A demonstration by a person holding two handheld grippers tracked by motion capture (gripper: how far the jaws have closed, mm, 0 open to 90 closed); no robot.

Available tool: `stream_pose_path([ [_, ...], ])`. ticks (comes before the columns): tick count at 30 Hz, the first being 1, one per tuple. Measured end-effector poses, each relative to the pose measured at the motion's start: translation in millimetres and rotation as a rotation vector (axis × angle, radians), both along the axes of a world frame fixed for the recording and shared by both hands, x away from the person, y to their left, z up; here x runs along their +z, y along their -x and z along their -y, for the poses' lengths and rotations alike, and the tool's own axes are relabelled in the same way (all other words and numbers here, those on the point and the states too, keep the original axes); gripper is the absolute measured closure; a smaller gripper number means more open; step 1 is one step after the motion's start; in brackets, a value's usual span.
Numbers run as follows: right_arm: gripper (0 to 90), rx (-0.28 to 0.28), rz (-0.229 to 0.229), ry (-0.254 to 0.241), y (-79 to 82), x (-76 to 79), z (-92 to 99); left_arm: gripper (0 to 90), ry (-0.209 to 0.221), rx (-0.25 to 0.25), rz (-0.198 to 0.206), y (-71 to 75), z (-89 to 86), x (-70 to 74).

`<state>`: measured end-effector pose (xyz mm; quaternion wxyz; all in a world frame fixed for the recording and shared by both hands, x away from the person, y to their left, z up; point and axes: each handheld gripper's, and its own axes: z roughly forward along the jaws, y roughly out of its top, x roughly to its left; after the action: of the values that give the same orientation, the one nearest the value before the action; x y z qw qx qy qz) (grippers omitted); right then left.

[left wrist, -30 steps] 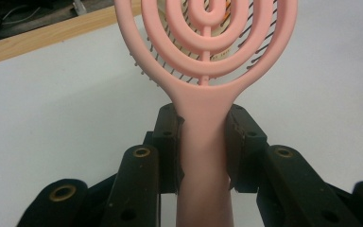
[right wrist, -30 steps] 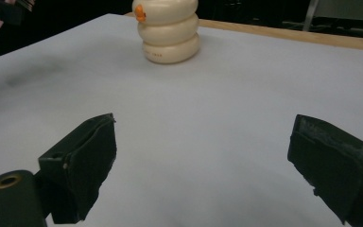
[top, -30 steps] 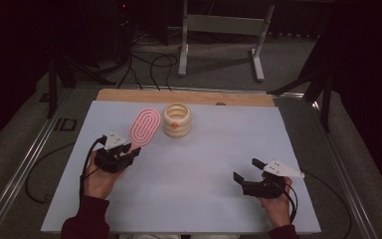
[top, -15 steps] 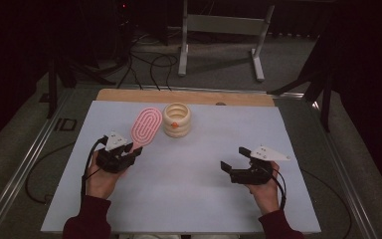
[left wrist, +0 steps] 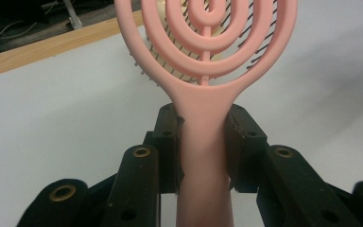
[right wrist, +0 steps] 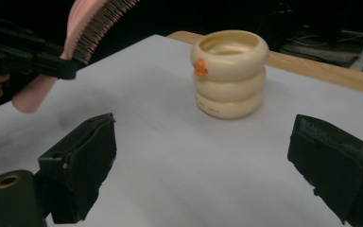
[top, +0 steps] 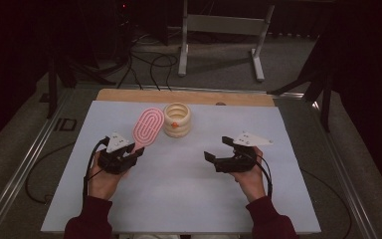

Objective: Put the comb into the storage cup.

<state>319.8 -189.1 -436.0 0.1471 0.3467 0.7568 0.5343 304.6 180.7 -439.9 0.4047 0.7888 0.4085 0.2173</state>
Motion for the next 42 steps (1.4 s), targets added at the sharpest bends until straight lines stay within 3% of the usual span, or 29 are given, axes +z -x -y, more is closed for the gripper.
stream_pose_path([
  [15, 8.7, 0.066, -0.018, -0.003, -25.0, 18.0, -47.0, 69.7, 0.005, -0.029, 0.012, 1.0, 7.4, -1.4],
  [27, 8.4, 0.122, -0.084, -0.088, -39.0, 17.7, -72.7, 69.8, -0.001, -0.046, 0.025, 2.3, 13.3, -3.0],
  [42, 8.4, 0.147, -0.116, -0.109, -46.9, 16.7, -99.8, 69.8, -0.016, -0.081, 0.049, 8.1, 25.6, -2.1],
])
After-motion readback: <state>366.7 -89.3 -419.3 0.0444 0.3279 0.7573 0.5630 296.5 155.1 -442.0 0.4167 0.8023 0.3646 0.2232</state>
